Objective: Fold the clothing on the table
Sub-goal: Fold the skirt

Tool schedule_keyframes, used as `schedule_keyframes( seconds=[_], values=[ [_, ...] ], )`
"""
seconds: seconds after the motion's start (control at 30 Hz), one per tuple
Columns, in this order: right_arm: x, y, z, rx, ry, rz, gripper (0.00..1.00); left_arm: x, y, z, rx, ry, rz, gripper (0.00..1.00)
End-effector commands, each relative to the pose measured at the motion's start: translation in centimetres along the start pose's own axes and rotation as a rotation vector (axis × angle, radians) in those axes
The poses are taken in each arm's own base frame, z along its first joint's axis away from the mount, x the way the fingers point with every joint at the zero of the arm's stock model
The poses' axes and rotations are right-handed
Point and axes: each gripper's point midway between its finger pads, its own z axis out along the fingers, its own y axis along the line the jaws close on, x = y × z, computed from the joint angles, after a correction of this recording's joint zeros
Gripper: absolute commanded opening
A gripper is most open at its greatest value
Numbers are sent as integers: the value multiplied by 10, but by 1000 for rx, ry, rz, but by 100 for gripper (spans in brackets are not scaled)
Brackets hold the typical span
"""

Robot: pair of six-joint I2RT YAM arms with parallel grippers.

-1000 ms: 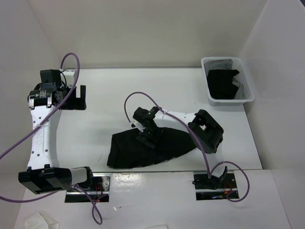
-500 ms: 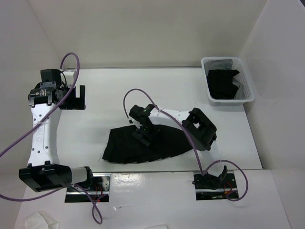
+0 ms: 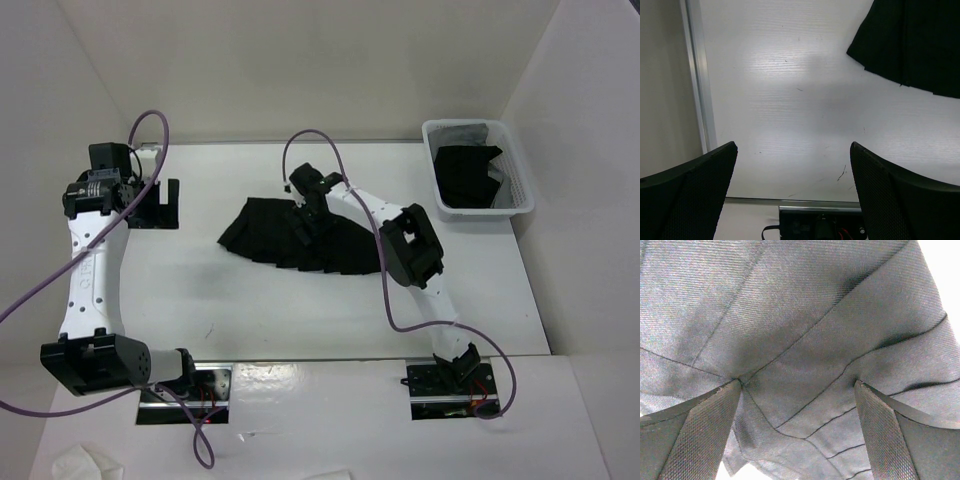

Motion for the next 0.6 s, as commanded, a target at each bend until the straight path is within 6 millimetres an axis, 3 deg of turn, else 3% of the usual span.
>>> schedule_keyframes(
  seconds=[0.0, 0.2, 0.33, 0.4, 0.53, 0.57],
  values=[
    [-34, -11, 8, 52, -77, -42, 98, -6, 1, 7, 8, -7, -10, 99],
    [-48, -1, 19, -13, -59, -93, 98, -9, 0, 5, 15, -18, 9, 99],
    [-58, 30, 21, -59, -63, -183, 98, -9, 3, 5, 10, -17, 10, 99],
    [-50, 43, 29, -79, -25, -221, 98, -9, 3, 5, 10, -17, 11, 99],
    [-52, 79, 24, -148, -12, -308, 98, -9, 4, 8, 11, -8, 19, 99],
    [-50, 80, 25, -160, 6, -324, 98, -9, 4, 8, 11, -8, 19, 99]
  ],
)
